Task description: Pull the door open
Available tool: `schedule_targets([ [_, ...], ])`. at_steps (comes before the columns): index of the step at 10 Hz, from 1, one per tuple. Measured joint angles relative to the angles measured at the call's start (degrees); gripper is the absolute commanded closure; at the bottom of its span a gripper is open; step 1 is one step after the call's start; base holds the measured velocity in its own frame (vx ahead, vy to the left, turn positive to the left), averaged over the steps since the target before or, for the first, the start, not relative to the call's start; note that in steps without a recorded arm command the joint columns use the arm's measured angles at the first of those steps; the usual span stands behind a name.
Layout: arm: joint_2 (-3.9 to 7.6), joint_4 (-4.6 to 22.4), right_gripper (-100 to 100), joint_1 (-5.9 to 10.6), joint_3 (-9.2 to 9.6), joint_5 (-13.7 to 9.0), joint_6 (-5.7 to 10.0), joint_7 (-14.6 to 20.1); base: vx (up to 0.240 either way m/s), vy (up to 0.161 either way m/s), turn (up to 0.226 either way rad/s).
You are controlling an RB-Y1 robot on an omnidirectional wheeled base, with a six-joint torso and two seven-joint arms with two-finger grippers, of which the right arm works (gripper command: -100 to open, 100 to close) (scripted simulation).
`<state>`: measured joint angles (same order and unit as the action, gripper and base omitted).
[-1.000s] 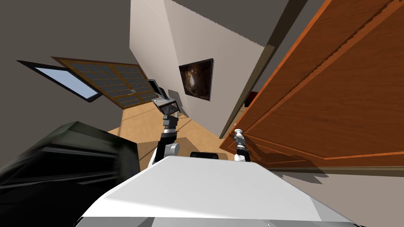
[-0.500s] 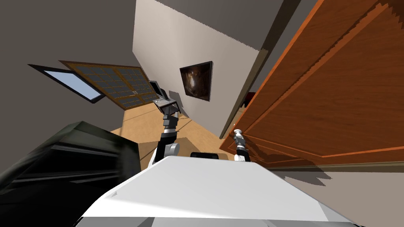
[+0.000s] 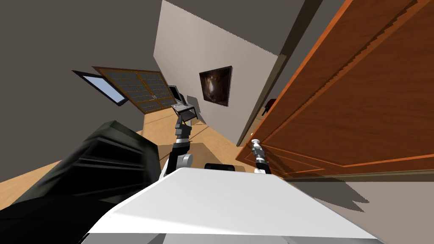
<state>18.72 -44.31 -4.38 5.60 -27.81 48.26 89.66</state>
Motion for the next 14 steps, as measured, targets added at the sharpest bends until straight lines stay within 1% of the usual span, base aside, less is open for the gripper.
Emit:
schedule_targets([
  [1, 0.48, 0.02, 100, -0.42, 0.83, 0.37, 0.26, 0.92, -0.238, -0.04, 0.134],
  [3, 1.84, -0.69, 100, -1.46, 2.52, 1.16, 0.85, 2.96, -0.235, -0.04, 0.129],
  [4, 2.47, -0.75, 100, -1.69, 3.24, 1.51, 1.19, 3.9, -0.1, -0.008, 0.029],
  [5, 2.42, -0.63, 100, -1.83, 3.47, 1.61, 1.14, 4.09, -0.143, -0.004, 0.093],
  [7, 3.54, -0.71, 100, -2.31, 4.51, 2.16, 2.12, 5.34, -0.229, -0.045, 0.118],
  [9, 4.65, -1.23, 100, -3.47, 5.84, 2.88, 3.36, 6.74, -0.208, -0.015, 0.078],
  [10, 5.31, -1.66, 100, -4.0, 6.43, 3.18, 3.67, 7.39, -0.214, -0.045, 0.083],
  [11, 5.79, -1.3, 100, -4.16, 7.13, 3.54, 4.35, 8.2, -0.22, -0.064, 0.084],
  [13, 6.69, -2.24, 100, -5.23, 8.29, 4.14, 5.09, 9.23, -0.154, -0.026, 0.049],
  [14, 6.65, -2.17, 100, -5.42, 8.49, 4.24, 5.07, 9.33, -0.17, -0.025, 0.124],
])
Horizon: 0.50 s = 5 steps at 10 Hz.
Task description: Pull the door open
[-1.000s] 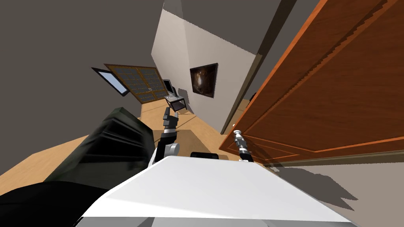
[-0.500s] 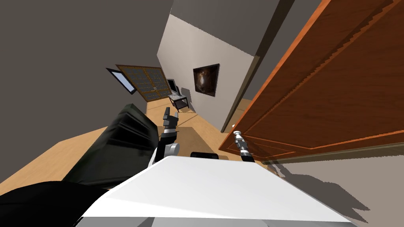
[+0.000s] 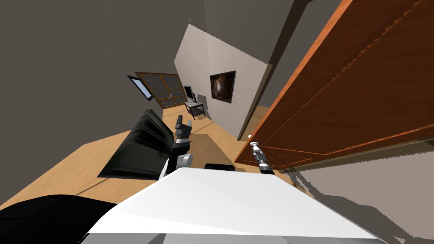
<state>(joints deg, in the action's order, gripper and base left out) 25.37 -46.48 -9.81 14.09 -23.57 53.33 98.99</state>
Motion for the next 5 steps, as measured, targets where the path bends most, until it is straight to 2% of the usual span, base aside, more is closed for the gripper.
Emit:
schedule_targets([
  [1, 0.55, -0.2, 100, -0.46, 0.28, 0.15, 0.31, 0.41, -0.214, -0.041, 0.124],
  [5, 2.17, 0.81, 100, -1.47, 1.87, 1.11, 3.46, 2.58, -0.191, -0.052, 0.121],
])
